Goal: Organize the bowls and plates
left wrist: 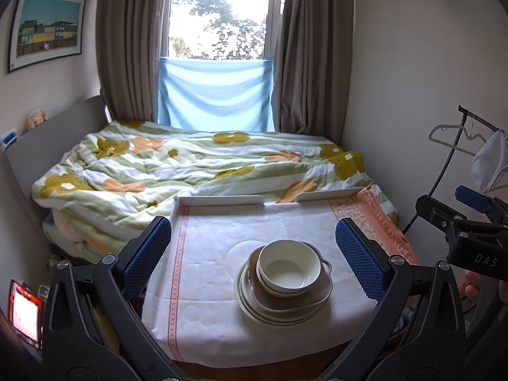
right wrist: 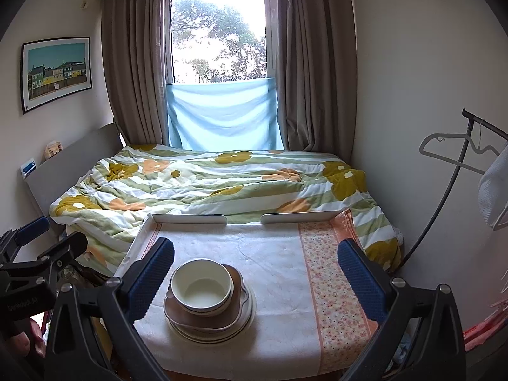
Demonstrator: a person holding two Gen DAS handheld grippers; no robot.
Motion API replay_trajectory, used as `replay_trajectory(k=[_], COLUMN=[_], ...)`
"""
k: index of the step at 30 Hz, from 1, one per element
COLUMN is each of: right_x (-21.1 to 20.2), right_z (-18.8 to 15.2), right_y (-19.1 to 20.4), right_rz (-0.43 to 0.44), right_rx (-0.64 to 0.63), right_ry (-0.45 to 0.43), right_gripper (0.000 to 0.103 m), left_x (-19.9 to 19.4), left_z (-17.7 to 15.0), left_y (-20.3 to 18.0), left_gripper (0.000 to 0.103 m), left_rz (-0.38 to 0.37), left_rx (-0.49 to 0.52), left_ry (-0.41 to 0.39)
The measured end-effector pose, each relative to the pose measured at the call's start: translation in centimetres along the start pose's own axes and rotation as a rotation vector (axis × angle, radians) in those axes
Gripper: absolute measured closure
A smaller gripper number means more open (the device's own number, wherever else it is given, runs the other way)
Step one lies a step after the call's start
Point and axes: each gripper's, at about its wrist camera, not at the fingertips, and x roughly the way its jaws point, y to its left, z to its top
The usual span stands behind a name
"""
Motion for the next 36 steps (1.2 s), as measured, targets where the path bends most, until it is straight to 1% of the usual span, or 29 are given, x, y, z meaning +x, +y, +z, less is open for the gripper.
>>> replay_trajectory(k=[13,21,27,32,36], right_x=[0.4,0.6,0.3,0.3,0.3], right_z=[0.4,0.4,0.2,0.2,0.2], right_y=[0.1,0.2,0.1,0.0,0.1], right_rz=[-0.004,-0.013,-0.019,-0.019,-0.02], right_rx=[0.001,-0.003,-0.004,-0.003,-0.003], right_ry=[-0.009,-0.011,-0.012,-0.013,-0.014], right_gripper=[0.001,0.001,0.001,0.001,0.001], left_x=[0.2,-0.2,-0.9,-1.7,-2.1], left_z=[-0.2,-0.2,-0.2,-0.2,-0.2], left_y=[0.6,0.4,0.0,-0.5,-0.8], left_gripper=[0.0,0.0,0.0,0.0,0.0], left_rz=[-0.016,-0.005,-0.012,0.002,-0.013], left_rx=[-0.015,-0.005,0.001,0.01,0.017], left_ry=[-0.002,-0.004,-0.018,-0.038,-0.054])
